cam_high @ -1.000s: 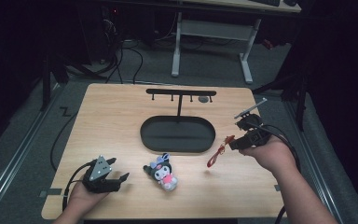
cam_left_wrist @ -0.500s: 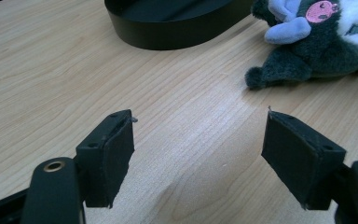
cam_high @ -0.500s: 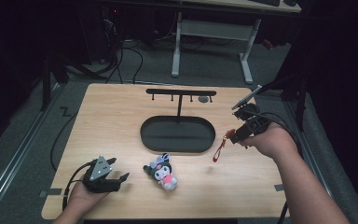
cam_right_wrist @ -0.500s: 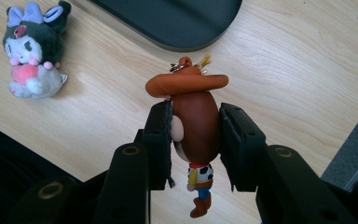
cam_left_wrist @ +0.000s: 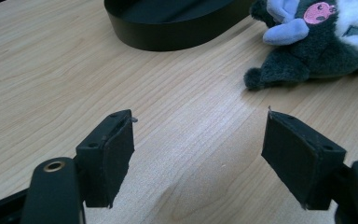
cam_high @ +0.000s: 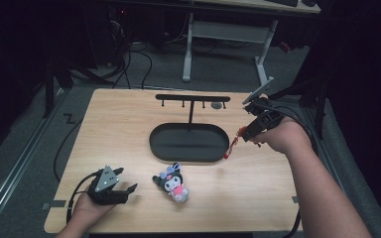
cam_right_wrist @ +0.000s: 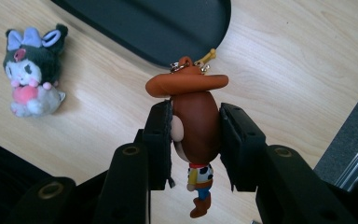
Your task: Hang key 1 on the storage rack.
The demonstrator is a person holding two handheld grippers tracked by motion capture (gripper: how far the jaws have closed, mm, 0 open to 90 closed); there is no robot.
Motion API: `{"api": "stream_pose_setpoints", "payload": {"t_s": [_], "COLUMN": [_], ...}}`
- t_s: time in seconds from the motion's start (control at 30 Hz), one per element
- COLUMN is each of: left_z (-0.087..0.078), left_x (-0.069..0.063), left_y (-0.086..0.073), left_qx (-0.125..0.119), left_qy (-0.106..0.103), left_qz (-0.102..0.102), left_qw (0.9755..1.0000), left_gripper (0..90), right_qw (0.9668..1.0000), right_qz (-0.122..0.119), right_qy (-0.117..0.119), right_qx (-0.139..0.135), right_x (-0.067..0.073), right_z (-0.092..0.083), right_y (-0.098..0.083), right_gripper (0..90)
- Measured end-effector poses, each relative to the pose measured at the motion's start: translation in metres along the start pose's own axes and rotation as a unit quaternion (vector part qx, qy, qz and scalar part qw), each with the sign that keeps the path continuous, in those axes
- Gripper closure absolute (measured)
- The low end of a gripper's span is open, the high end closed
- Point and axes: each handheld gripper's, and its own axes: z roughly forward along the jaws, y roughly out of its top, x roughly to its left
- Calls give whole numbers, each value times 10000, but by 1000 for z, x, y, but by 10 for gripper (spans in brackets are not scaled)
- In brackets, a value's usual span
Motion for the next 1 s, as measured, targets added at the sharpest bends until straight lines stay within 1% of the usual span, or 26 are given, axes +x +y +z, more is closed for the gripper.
{"api": "stream_pose_setpoints", "payload": {"t_s": [0.1,0.2,0.3,0.33,0.43,0.47,0.7,0.83,1.0], "left_z": [0,0,0,0,-1,-1,-1,-2,-1], "left_x": [0,1,1,1,2,2,3,3,4], "left_y": [0,0,0,0,0,0,-1,-1,-2], "left_qx": [2,-2,-7,-12,-15,-16,-34,-34,-30], "left_qy": [-6,-1,1,-10,-8,-8,6,17,9], "left_qz": [-2,-4,-3,-6,-11,-13,-35,-45,-63], "left_qw": [10000,10000,10000,10000,10000,10000,10000,10000,10000], "left_gripper": [253,253,252,252,252,252,252,252,253], "right_qw": [10000,10000,9999,9999,9999,9998,9993,9989,9987], "right_qz": [35,5,48,70,83,97,238,334,375], "right_qy": [3,31,-2,-22,-13,-45,-136,-124,-127], "right_qx": [-5,-89,-98,-97,-150,-155,-253,-297,-327], "right_x": [0,-1,-2,-3,-4,-5,-15,-22,-24], "right_z": [0,1,2,3,4,4,6,9,12], "right_y": [4,12,16,20,26,28,42,49,58], "right_gripper": [655,655,655,655,656,656,656,656,656]}}
